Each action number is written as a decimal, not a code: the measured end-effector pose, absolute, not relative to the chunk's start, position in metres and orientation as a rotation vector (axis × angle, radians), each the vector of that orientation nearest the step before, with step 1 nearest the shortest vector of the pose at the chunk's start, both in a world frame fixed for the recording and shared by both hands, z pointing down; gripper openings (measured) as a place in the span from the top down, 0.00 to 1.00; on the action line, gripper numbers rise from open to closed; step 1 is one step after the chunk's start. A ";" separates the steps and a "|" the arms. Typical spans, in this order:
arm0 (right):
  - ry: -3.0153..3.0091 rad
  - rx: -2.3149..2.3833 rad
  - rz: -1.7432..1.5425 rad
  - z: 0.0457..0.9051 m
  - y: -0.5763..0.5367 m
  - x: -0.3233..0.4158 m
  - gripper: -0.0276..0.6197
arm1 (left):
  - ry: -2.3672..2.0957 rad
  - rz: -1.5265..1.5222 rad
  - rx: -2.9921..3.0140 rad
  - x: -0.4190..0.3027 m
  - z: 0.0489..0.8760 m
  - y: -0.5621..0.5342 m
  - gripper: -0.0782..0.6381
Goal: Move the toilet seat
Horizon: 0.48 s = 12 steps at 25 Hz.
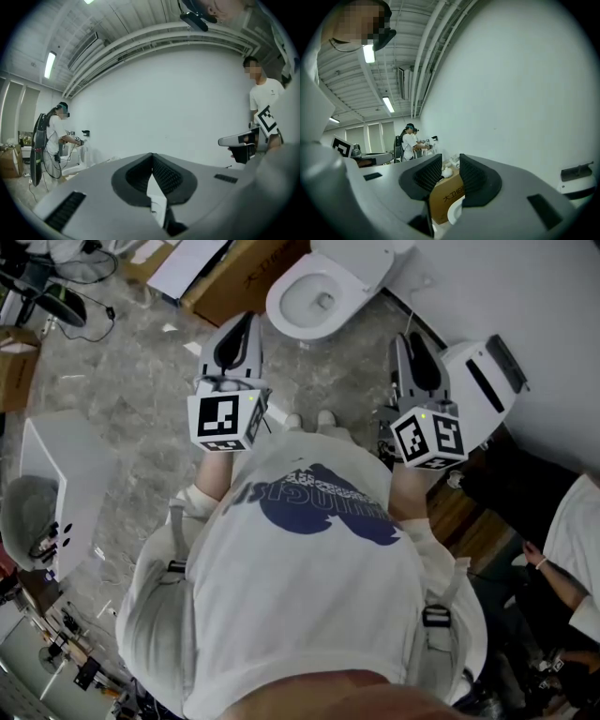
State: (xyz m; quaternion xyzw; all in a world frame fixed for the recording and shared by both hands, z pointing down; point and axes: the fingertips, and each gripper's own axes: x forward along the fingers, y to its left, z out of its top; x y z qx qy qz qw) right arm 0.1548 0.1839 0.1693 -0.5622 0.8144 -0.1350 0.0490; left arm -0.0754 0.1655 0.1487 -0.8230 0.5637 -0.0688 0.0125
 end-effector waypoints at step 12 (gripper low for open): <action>2.468 -1.681 -0.358 0.163 0.180 0.171 0.65 | 1.553 0.305 -2.653 -0.083 0.119 0.169 0.89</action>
